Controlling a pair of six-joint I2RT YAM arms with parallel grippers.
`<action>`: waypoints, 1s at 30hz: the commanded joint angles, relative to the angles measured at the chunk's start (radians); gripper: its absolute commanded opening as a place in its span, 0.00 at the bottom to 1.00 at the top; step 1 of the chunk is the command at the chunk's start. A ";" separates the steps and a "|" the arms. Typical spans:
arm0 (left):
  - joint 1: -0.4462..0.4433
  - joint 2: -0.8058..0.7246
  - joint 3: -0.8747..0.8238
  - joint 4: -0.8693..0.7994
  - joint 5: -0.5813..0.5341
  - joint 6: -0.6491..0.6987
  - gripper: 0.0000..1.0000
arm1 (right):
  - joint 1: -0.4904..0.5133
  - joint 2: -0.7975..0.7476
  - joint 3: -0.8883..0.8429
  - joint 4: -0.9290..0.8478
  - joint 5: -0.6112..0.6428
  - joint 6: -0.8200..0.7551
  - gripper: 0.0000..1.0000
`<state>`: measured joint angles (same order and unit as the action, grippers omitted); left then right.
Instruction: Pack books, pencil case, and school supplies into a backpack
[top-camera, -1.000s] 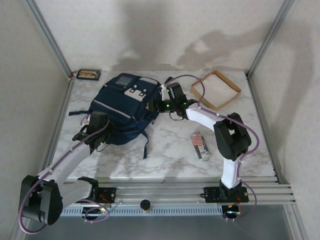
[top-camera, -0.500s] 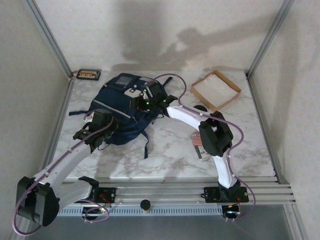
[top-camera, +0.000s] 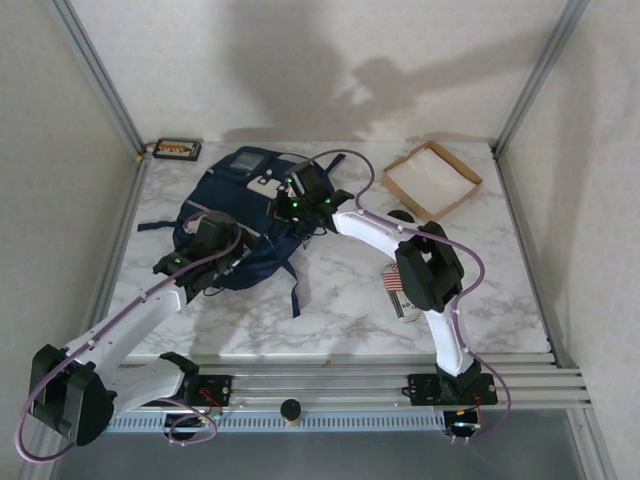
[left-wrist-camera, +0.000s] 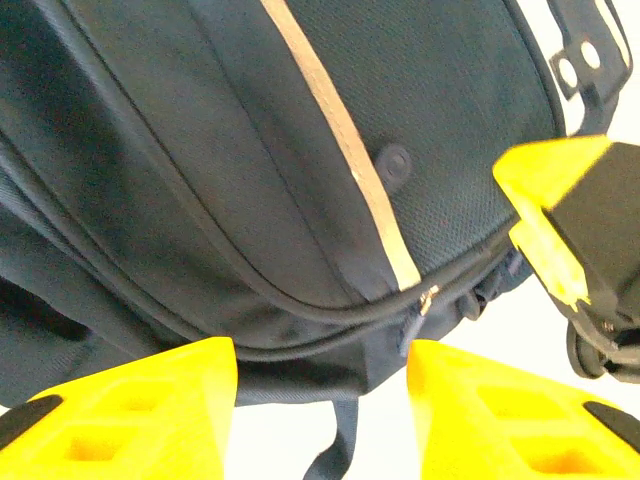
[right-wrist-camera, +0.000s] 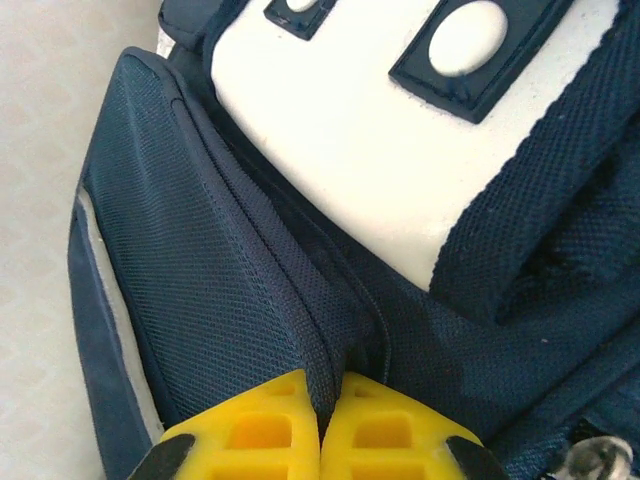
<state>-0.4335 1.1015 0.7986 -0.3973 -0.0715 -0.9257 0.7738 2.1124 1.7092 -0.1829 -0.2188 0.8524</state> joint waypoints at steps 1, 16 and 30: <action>-0.048 0.003 0.030 -0.002 -0.011 0.051 0.48 | 0.003 -0.096 -0.024 0.121 -0.083 0.073 0.00; -0.151 0.192 0.175 -0.028 -0.136 0.063 0.45 | -0.005 -0.179 -0.123 0.267 -0.127 0.223 0.00; -0.205 0.230 0.184 -0.055 -0.199 -0.084 0.35 | -0.016 -0.205 -0.187 0.320 -0.106 0.252 0.00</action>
<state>-0.6117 1.3540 0.9840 -0.4202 -0.2077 -0.9302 0.7650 2.0109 1.5333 0.0128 -0.2916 1.0790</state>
